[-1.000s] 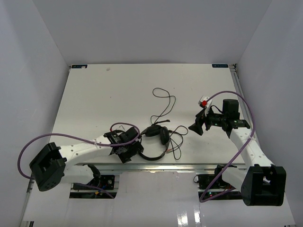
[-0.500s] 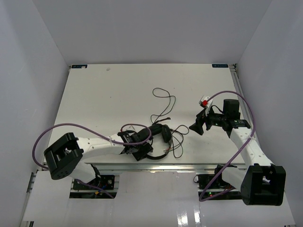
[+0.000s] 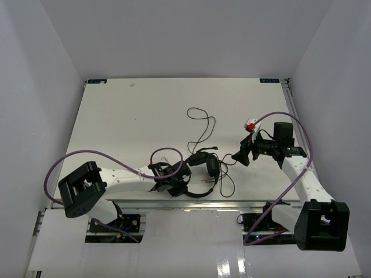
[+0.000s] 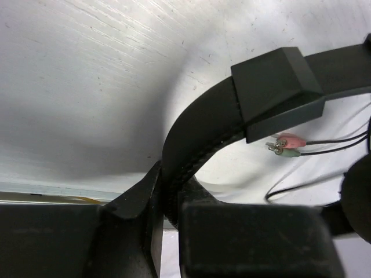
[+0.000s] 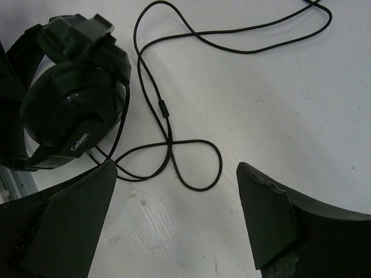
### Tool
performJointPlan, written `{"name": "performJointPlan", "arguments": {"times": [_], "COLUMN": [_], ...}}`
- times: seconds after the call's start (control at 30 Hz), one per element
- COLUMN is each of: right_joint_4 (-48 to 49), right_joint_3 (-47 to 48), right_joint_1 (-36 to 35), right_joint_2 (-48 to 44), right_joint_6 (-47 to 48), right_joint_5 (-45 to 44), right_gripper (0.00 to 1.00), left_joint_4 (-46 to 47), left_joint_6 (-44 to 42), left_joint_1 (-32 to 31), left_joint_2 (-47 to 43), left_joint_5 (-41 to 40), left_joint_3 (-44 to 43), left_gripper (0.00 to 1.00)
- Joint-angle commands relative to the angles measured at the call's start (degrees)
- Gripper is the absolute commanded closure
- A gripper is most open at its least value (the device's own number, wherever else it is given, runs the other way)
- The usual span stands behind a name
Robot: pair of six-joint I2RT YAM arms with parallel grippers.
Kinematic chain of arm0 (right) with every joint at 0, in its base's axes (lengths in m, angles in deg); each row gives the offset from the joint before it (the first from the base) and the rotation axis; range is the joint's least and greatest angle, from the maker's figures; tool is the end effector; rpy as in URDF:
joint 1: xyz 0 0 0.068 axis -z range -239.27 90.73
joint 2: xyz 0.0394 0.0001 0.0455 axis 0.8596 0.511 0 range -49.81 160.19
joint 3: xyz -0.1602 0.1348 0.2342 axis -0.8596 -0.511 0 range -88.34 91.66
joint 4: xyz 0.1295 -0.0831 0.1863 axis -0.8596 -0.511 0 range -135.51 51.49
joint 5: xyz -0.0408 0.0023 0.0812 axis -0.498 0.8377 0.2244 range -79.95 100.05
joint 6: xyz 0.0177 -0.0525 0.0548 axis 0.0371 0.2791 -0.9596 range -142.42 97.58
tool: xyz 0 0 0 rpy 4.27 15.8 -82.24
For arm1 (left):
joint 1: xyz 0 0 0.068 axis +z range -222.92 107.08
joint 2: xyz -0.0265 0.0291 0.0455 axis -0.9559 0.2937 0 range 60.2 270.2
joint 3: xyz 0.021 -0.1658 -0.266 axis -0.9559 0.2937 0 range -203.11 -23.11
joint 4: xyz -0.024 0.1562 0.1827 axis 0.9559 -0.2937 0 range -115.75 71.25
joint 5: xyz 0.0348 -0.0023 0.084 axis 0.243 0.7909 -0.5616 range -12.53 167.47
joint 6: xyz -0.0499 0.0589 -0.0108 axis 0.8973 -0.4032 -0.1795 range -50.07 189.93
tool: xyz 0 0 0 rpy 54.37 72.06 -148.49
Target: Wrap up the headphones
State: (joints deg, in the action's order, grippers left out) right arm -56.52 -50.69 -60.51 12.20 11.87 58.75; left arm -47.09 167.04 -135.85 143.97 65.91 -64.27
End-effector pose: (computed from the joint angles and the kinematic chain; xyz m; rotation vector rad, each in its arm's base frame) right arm 0.1908 0.0542 0.2671 -1.0162 1.8289 0.6327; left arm 0.1199 -0.2053 0.1793 -0.8859 2.7165 -0.4219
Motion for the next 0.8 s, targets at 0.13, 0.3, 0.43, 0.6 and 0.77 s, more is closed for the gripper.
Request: {"name": "performJointPlan", "arguments": {"times": [0.13,0.3,0.43,0.6,0.77], "right_joint_4": [-20.45,-22.42,-22.37,-13.86,16.11], "right_joint_3": [10.95,20.62,22.96,19.49,10.24], "right_joint_1": [0.09,0.06,-0.07,-1.16,-6.17], "right_joint_2": [3.72,6.54,8.53,6.96,1.36], "right_joint_6": [28.26,31.51,31.48,21.84,-8.82], "right_joint_5": [12.07,9.77,11.48,13.91,6.76], "right_gripper": [0.10,0.10,0.10,0.10,0.10], "left_joint_4": [-16.08,-12.67,-10.60,-10.27,-10.40], "left_joint_6": [-32.04,-57.58,-72.13,-79.47,-81.02], "left_joint_1": [2.64,10.55,16.78,23.12,24.61], "left_joint_2": [-3.70,-6.47,-9.93,-10.54,-9.61], "left_joint_5": [-21.87,-18.31,-15.16,-11.90,-8.82], "left_joint_3": [-12.49,-17.97,-21.76,-28.29,-35.19], "left_gripper": [1.00,1.00,1.00,1.00,1.00]}}
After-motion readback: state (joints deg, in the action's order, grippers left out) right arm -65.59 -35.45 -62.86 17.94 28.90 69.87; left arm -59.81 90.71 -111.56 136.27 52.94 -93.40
